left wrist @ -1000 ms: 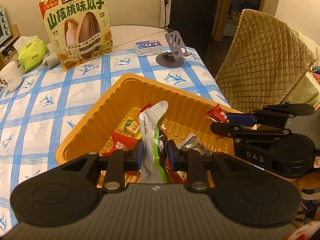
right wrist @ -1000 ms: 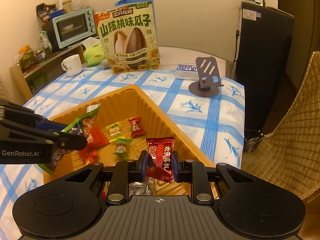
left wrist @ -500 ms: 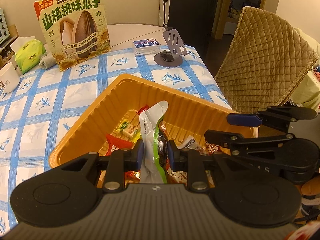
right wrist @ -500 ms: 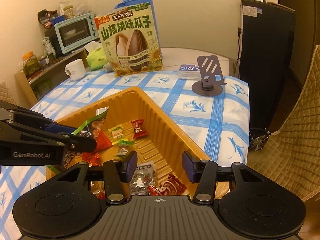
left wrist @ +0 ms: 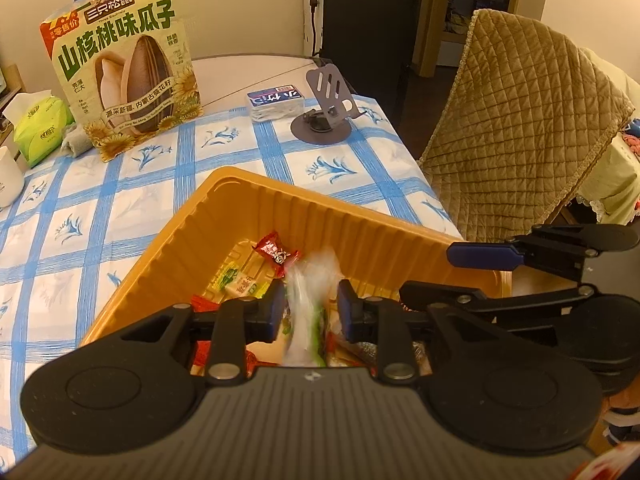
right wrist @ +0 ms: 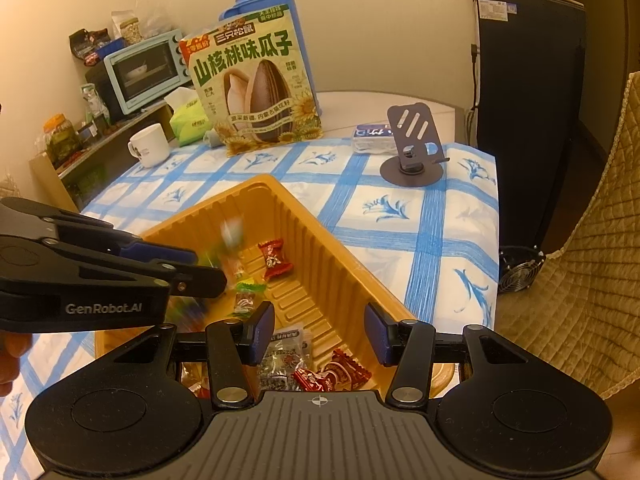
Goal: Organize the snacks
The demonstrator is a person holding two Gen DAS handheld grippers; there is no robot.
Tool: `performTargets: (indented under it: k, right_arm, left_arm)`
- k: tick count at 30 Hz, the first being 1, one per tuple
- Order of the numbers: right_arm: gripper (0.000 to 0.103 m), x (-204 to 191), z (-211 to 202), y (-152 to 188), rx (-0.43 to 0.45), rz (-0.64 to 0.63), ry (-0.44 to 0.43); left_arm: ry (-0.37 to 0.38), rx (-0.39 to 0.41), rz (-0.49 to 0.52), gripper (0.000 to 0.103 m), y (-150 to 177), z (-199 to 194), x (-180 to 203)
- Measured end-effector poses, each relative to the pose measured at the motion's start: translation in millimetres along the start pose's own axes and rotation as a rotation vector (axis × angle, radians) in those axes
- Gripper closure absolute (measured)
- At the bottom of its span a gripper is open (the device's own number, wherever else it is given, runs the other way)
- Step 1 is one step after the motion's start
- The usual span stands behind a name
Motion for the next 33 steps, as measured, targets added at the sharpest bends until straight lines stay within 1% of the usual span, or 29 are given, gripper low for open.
performTargets:
  k: [1,9,15,17,19,20,24,26,28,31,33]
  right_arm:
    - [0.053,0,-1,0,0.000,0.002,-0.002]
    - [0.053,-4,-6,4,-0.003,0.012,-0.020]
    - [0.050,-10,-11,7,-0.009,0.026,-0.024]
    - [0.046,-13,-14,8,-0.007,0.032,-0.025]
    - [0.040,-17,-19,9,-0.001,0.037,-0.022]
    - [0.039,-19,-22,10,0.003,0.038,-0.022]
    - [0.027,-31,-37,13,0.017,0.051,-0.015]
    - [0.022,-38,-46,16,0.021,0.060,-0.009]
    - [0.016,-46,-56,19,0.029,0.072,-0.005]
    - [0.011,-60,-71,24,0.043,0.088,0.002]
    - [0.010,-71,-80,29,0.044,0.095,0.015]
  left_arm:
    - [-0.006,0.002,-0.002,0.071,0,0,0]
    - [-0.028,-0.014,-0.033,0.070,9,-5,-10]
    - [-0.039,-0.011,-0.059,0.066,16,-17,-17]
    - [-0.043,-0.006,-0.071,0.059,19,-24,-20]
    - [-0.047,0.001,-0.081,0.057,23,-32,-23]
    - [-0.048,0.005,-0.087,0.055,25,-37,-24]
    - [-0.046,0.020,-0.117,0.048,34,-56,-31]
    - [-0.044,0.028,-0.127,0.041,38,-67,-34]
    - [-0.041,0.042,-0.132,0.038,44,-80,-37]
    - [-0.040,0.054,-0.136,0.035,55,-100,-41]
    - [-0.029,0.059,-0.143,0.033,63,-113,-45]
Point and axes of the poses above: each gripper's, at about its wrist camera, not at the fingertips, and z roughly the way its jaws point, x to its right, y to its underside, the point moved 3 cm from there along z, roughly the way its jaws point, and after that the axes turned 2 degrees about -y, right-handed, at the moved point
